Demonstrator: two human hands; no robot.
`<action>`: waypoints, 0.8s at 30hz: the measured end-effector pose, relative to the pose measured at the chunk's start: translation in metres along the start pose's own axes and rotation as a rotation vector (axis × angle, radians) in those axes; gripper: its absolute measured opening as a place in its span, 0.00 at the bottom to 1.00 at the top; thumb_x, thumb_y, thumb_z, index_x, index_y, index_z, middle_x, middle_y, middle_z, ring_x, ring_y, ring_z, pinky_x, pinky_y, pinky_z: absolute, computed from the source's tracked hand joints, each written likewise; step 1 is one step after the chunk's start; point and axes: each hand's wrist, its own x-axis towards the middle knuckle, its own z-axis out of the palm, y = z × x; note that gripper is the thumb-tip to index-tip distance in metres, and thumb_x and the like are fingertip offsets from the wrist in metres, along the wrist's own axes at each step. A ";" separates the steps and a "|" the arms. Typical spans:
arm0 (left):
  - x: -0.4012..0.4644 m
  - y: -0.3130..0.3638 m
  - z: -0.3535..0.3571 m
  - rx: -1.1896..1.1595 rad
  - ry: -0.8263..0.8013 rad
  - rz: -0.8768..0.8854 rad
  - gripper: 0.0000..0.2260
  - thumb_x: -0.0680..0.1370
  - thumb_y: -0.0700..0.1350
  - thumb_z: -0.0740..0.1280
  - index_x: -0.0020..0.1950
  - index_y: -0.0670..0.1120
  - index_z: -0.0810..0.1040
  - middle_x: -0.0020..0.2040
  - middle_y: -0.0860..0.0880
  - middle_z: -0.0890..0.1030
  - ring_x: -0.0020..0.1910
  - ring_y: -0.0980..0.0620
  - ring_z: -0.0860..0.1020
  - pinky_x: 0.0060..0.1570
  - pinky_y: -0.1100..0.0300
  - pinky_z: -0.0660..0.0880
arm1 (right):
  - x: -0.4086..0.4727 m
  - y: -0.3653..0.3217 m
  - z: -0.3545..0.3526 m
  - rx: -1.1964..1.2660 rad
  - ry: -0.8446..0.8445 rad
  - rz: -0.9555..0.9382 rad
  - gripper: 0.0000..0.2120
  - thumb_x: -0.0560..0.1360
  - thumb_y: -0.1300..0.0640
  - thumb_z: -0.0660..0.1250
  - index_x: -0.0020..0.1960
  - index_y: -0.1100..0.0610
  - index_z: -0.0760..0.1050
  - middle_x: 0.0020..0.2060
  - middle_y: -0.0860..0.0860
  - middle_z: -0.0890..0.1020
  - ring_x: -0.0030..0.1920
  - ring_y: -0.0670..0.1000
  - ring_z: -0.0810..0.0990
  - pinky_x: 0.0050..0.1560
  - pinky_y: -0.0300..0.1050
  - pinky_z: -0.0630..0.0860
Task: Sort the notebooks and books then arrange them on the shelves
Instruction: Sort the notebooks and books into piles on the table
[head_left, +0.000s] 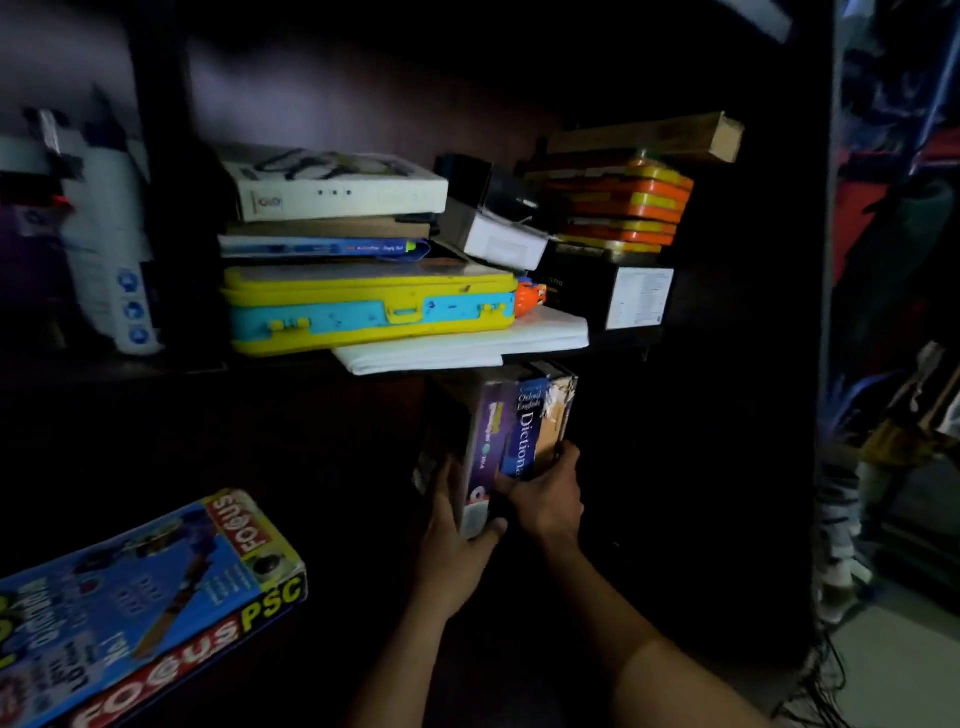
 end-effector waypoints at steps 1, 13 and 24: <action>-0.004 0.006 -0.001 -0.026 0.007 -0.011 0.44 0.74 0.47 0.76 0.81 0.58 0.52 0.73 0.53 0.69 0.67 0.52 0.73 0.65 0.53 0.71 | -0.009 -0.003 -0.007 -0.009 -0.012 -0.007 0.39 0.60 0.44 0.81 0.63 0.47 0.63 0.52 0.45 0.78 0.59 0.53 0.79 0.69 0.58 0.66; -0.166 0.058 -0.003 0.088 0.158 -0.004 0.53 0.56 0.70 0.77 0.77 0.64 0.57 0.69 0.51 0.69 0.66 0.49 0.75 0.62 0.45 0.77 | -0.176 0.018 -0.131 -0.006 -0.080 -0.078 0.48 0.58 0.36 0.76 0.71 0.45 0.57 0.61 0.45 0.77 0.61 0.50 0.78 0.64 0.57 0.75; -0.250 0.140 0.010 0.355 0.430 0.251 0.60 0.62 0.64 0.80 0.82 0.56 0.45 0.80 0.45 0.58 0.77 0.42 0.62 0.70 0.40 0.68 | -0.228 0.018 -0.215 0.012 -0.347 -0.135 0.55 0.66 0.44 0.79 0.81 0.51 0.49 0.75 0.50 0.63 0.72 0.50 0.68 0.68 0.45 0.71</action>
